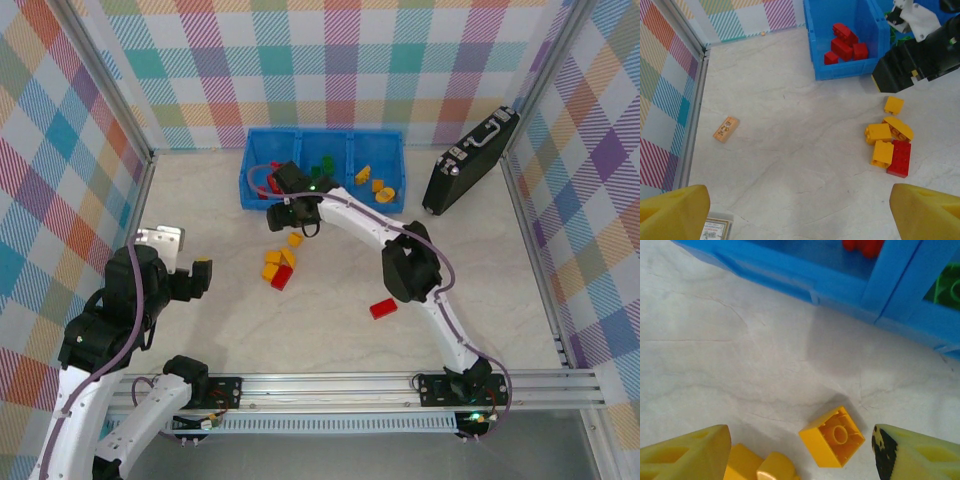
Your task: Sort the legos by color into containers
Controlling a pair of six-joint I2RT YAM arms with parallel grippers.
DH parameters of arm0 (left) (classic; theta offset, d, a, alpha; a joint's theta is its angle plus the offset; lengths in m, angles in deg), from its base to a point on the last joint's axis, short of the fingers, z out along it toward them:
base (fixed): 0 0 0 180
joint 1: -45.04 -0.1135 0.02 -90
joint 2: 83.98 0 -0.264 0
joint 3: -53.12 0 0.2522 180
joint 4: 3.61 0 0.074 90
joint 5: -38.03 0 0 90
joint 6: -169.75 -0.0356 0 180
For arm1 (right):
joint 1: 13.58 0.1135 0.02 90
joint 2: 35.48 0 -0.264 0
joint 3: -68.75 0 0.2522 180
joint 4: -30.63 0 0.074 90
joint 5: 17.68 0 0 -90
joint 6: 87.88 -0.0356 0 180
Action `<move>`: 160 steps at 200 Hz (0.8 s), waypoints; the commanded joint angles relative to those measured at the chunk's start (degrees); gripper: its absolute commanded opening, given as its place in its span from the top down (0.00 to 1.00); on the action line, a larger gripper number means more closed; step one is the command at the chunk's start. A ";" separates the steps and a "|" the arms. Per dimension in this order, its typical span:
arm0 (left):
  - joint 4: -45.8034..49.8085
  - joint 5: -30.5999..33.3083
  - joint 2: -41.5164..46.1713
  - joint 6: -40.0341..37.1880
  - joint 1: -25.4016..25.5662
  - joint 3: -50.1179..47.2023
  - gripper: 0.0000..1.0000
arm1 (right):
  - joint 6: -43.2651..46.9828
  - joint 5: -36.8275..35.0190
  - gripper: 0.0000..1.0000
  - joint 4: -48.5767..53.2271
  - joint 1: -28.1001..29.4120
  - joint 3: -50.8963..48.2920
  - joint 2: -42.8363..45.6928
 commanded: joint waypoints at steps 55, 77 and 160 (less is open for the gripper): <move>-0.37 -0.40 0.40 0.33 -0.44 -0.91 0.07 | -4.49 -4.92 0.24 4.65 0.41 5.21 -8.09; -0.44 -0.15 0.41 0.21 -0.44 -0.91 0.06 | -4.16 -4.81 0.26 7.04 0.81 7.83 -10.28; 0.41 0.74 1.05 -0.25 -0.44 -0.12 0.06 | -3.31 -5.53 0.56 7.43 1.96 -1.39 -7.09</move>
